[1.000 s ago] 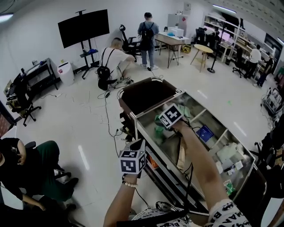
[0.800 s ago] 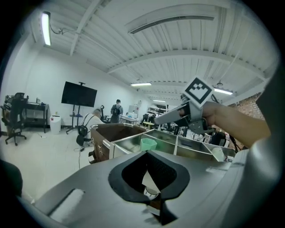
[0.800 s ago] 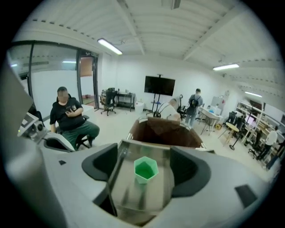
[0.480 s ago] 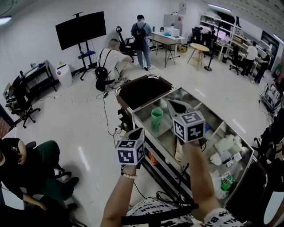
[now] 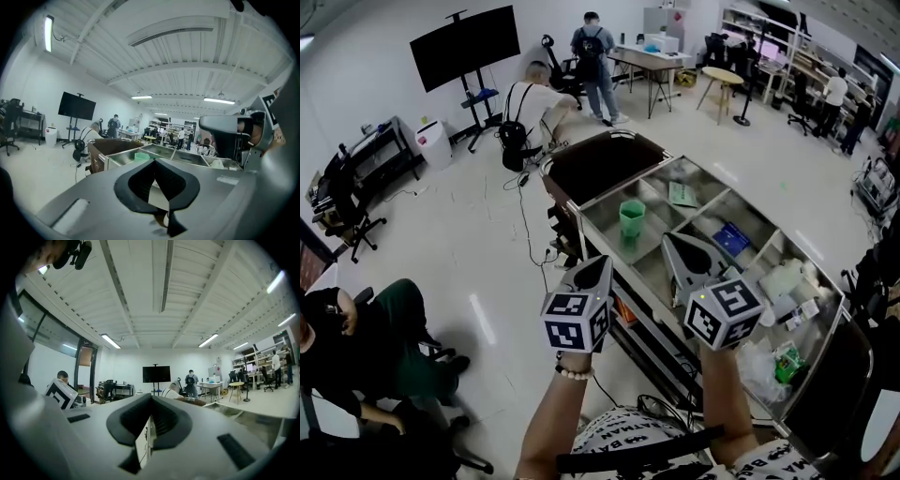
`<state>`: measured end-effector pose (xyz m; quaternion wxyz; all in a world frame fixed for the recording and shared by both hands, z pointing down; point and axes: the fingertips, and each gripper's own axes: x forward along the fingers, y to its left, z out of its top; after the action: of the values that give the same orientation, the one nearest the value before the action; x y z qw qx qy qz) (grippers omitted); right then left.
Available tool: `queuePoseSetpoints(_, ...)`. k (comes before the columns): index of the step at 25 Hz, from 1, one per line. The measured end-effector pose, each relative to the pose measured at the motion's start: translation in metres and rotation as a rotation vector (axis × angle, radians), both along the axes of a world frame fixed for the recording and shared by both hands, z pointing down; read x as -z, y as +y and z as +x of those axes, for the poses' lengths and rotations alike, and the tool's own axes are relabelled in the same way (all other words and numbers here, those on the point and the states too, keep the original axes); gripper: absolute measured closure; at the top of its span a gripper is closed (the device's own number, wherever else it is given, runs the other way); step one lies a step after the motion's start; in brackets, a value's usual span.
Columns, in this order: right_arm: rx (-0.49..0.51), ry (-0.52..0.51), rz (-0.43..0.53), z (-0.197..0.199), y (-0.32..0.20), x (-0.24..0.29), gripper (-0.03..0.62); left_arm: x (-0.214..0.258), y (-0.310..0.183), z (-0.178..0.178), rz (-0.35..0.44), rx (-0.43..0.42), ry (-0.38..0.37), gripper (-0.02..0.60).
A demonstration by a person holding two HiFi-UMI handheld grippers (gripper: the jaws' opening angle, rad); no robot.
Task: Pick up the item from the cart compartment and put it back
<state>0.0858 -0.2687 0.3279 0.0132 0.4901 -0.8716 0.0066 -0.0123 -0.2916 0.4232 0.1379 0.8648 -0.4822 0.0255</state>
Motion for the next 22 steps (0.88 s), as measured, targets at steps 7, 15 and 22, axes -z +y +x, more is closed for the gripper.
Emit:
queuePoseSetpoints(7,0.012,0.004,-0.052,-0.006,0.038,-0.043,0.58,-0.022,0.034,0.006,-0.02,-0.008,0.009,0.581)
queuePoseSetpoints(15,0.035,0.041,-0.084,-0.017,0.086,-0.073,0.58,-0.037,0.075,-0.004,-0.039,0.013,0.033,0.581)
queuePoseSetpoints(22,0.034,0.037,-0.112,-0.02,0.108,-0.087,0.58,-0.04,0.097,-0.003,-0.048,0.003,0.03,0.581)
